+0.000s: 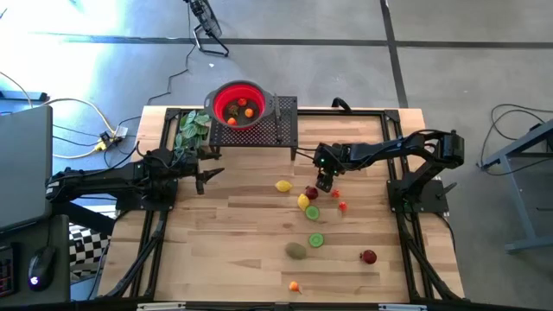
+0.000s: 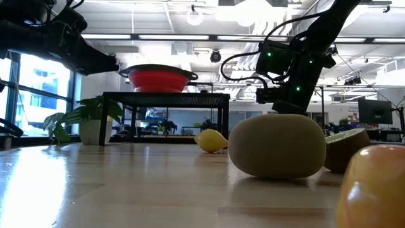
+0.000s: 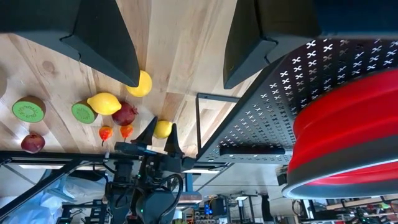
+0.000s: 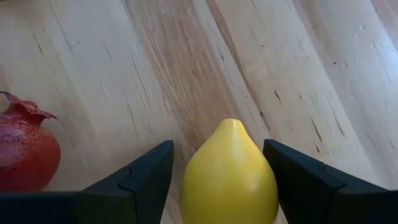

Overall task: Pick & Place Fruit
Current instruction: Put the yellow lemon into the red strainer bowl on the shelf

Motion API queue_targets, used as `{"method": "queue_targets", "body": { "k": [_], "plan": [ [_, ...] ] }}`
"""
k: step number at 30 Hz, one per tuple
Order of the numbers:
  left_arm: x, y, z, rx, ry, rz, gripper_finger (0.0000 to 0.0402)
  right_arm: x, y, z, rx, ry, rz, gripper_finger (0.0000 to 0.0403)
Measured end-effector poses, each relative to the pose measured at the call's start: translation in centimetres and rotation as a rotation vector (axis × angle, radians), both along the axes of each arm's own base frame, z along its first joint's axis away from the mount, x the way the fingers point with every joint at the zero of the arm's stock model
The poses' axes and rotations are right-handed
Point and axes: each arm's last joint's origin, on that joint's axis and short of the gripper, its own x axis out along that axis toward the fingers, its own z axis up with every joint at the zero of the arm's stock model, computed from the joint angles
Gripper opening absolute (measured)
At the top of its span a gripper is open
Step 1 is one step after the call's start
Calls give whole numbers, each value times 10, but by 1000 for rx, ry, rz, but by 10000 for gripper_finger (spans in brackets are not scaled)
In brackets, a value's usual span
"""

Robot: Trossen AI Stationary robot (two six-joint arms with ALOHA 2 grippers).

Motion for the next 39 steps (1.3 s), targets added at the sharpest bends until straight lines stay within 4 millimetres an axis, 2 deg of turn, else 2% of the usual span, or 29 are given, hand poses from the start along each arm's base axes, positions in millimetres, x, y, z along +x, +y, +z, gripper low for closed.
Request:
{"method": "queue_targets", "body": {
  "k": [11,39],
  "plan": [
    [0,0,0,0,0,0,228,-1,-2,0,-80,25,-17,243],
    [-1,0,-5,-10,52,0,228,-6,0,-1,-50,89,21,243]
  ]
}}
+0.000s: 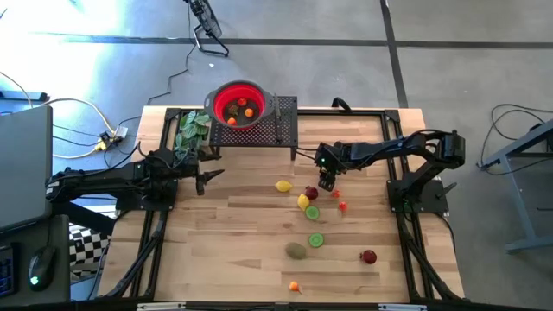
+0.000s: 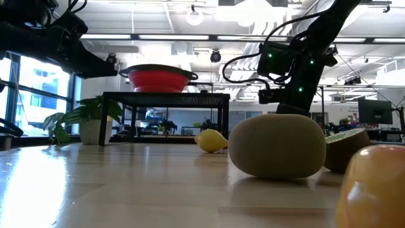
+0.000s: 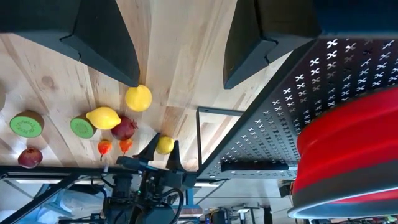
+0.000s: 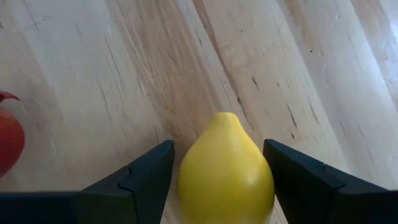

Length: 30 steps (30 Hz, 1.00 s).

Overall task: Pick & Place Fruit
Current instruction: Put the yellow lemon into the red strainer bowl on the shelf

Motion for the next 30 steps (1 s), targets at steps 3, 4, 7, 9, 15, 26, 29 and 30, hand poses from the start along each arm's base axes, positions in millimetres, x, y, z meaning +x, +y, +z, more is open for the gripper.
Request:
{"method": "queue_targets", "body": {
  "k": [3,4,7,9,15,26,29,30],
  "plan": [
    [0,0,0,0,0,0,228,0,0,0,2,1,0,243],
    [0,0,0,0,0,0,228,0,0,0,3,1,-3,243],
    [0,0,0,0,0,0,228,0,0,0,5,1,-3,243],
    [0,0,0,0,0,0,228,0,0,0,7,0,-6,243],
    [0,0,0,0,0,0,228,-1,0,0,8,2,-6,223],
    [0,0,0,0,0,0,228,0,0,-1,7,3,-4,215],
    [0,0,0,0,0,0,228,-1,0,1,7,-4,-2,206],
    [0,0,0,0,0,0,228,-1,1,2,9,-5,-1,200]
  ]
}}
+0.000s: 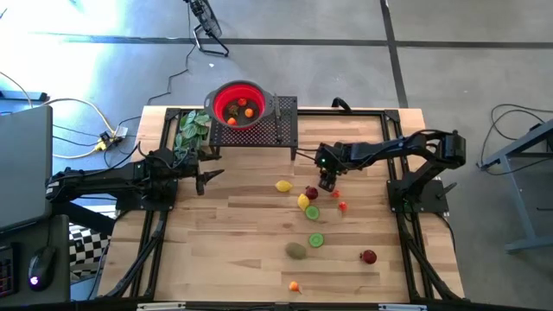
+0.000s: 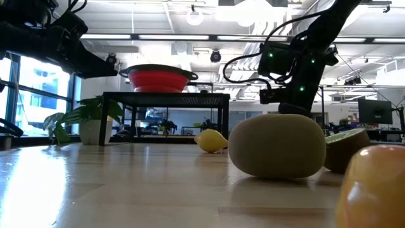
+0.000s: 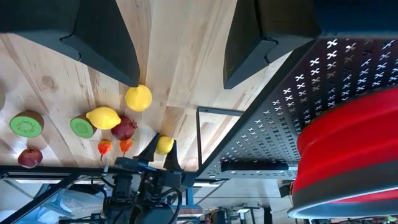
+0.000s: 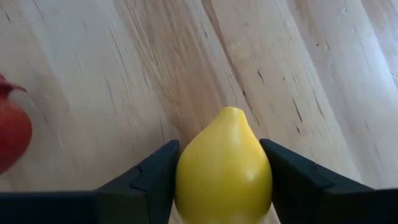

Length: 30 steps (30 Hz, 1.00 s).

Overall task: Pick & Place Fruit
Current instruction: Put the yellow lemon into the red strainer bowl on the shelf

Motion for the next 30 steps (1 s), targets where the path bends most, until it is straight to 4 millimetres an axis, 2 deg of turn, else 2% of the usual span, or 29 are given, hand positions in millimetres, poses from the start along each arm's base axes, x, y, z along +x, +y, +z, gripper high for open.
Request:
{"method": "queue_targets", "body": {
  "k": [4,10,24,30],
  "plan": [
    [0,0,0,0,0,0,228,2,1,8,-1,-14,5,196],
    [0,0,0,0,-1,0,228,15,5,34,-22,-87,35,199],
    [0,0,0,0,-1,0,228,37,8,139,-142,-420,107,199],
    [0,0,0,0,-2,0,228,49,4,192,-292,-587,150,197]
  ]
}}
